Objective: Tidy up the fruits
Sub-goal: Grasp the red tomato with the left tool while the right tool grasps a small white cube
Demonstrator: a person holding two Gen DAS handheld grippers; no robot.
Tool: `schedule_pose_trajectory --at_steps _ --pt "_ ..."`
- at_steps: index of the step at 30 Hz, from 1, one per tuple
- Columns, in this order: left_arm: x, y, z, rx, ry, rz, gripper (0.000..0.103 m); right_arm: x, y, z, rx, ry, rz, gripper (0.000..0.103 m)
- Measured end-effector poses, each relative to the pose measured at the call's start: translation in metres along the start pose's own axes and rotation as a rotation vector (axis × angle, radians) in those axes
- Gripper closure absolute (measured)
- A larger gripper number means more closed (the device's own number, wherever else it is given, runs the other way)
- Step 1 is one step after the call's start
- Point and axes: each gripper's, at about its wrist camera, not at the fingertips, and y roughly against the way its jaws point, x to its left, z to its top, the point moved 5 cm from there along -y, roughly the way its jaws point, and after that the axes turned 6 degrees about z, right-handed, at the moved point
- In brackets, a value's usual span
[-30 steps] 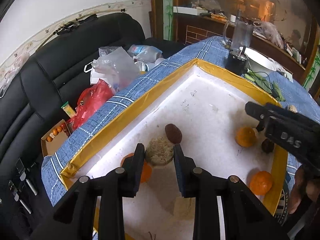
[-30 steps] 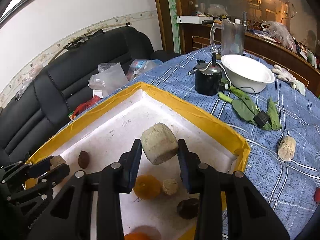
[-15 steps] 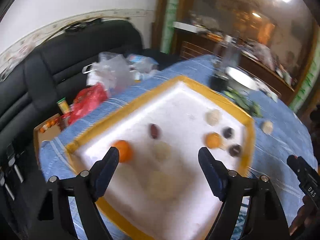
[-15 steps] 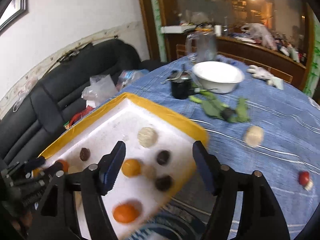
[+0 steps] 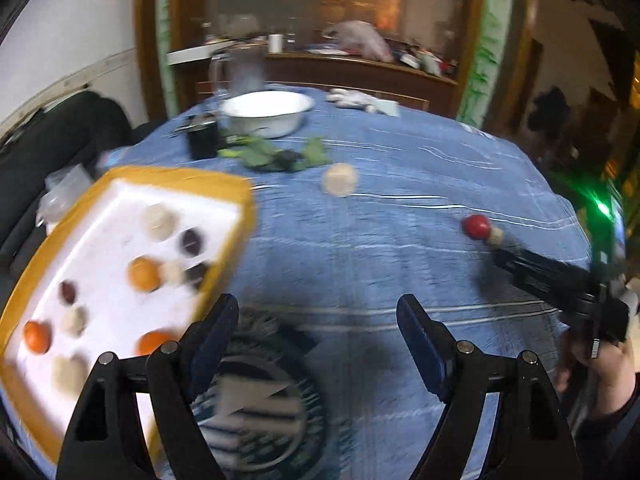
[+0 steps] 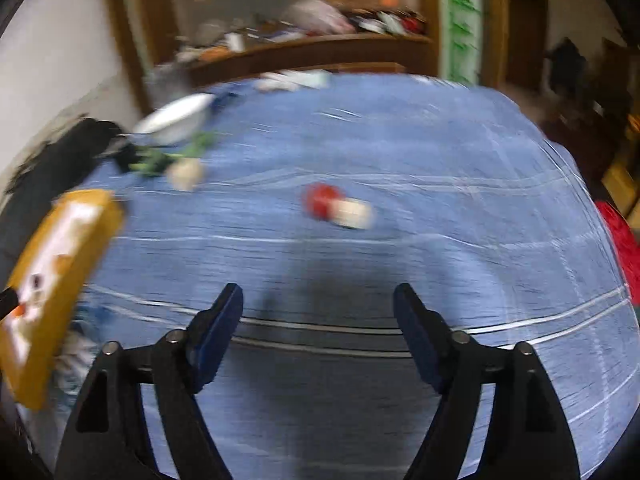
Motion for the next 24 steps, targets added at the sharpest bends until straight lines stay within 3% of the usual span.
schedule_pose_trajectory --at_steps 3,6,8,10,14,20,22,24 --pt "-0.016 -0.011 0.009 -0.003 -0.021 -0.025 0.022 -0.011 -0.021 0.014 0.027 -0.005 0.004 0.049" --pt "-0.032 -0.025 0.014 0.006 -0.043 -0.047 0.022 0.001 -0.037 0.030 0.030 0.030 0.011 0.051" --pt "-0.048 -0.033 0.018 0.006 -0.072 -0.066 0.022 0.007 -0.046 0.034 0.035 0.056 -0.003 0.058" --pt "-0.069 -0.040 0.021 -0.001 -0.101 -0.094 0.022 0.009 -0.057 0.038 0.046 0.065 -0.037 0.085" --pt "-0.115 -0.063 0.031 0.009 -0.148 -0.147 0.022 -0.004 -0.049 0.036 0.038 0.041 -0.015 0.085" --pt "-0.170 -0.089 0.043 0.011 -0.191 -0.170 0.024 -0.046 -0.010 0.032 -0.058 -0.079 0.012 0.085" --pt "-0.176 -0.098 0.042 0.027 -0.201 -0.156 0.034 -0.055 0.000 0.034 -0.100 -0.107 0.014 0.085" --pt "-0.177 -0.112 0.038 0.072 -0.216 -0.114 0.060 -0.060 0.005 0.037 -0.131 -0.119 0.020 0.085"
